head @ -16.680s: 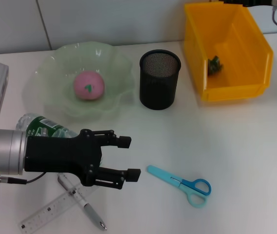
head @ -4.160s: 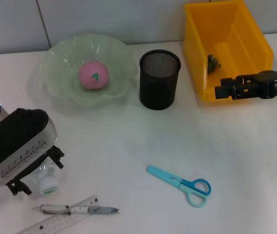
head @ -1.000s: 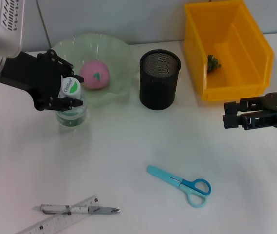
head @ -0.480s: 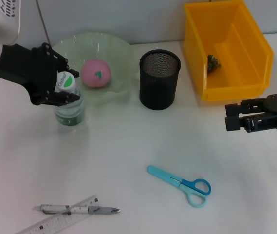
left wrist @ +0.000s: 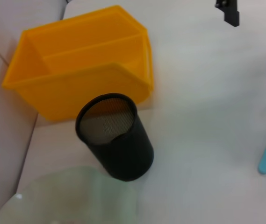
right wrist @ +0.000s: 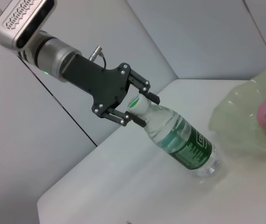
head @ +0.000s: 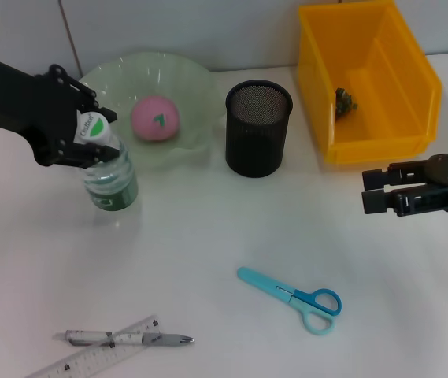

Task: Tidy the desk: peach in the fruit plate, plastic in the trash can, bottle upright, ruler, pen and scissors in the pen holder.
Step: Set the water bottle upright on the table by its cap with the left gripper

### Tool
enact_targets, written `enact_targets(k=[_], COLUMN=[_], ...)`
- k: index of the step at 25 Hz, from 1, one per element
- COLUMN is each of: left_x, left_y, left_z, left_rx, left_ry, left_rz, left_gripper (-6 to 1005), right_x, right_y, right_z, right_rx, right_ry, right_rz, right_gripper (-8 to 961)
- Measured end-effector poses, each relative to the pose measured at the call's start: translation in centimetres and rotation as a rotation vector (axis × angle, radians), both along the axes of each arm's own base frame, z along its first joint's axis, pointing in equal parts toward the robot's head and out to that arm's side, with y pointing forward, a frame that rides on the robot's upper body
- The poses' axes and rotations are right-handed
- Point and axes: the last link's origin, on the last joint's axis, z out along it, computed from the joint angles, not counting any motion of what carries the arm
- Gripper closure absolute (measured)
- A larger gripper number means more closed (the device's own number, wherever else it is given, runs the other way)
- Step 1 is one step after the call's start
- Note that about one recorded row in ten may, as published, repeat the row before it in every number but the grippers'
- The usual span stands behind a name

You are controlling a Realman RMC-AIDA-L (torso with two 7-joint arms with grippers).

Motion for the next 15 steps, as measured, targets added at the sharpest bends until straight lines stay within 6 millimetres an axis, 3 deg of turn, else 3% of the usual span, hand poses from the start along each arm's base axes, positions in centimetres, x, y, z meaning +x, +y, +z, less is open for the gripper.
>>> enact_targets(k=[15], left_x=[0.2], left_y=[1.7], left_z=[1.5], left_rx=[0.029], left_ry=[-0.034], left_rz=[0.181], left_gripper=[552], right_x=[-0.2], right_y=[-0.1], right_z=[-0.4], right_rx=[0.003], right_ry=[0.007], right_rz=[0.023], right_gripper=[166])
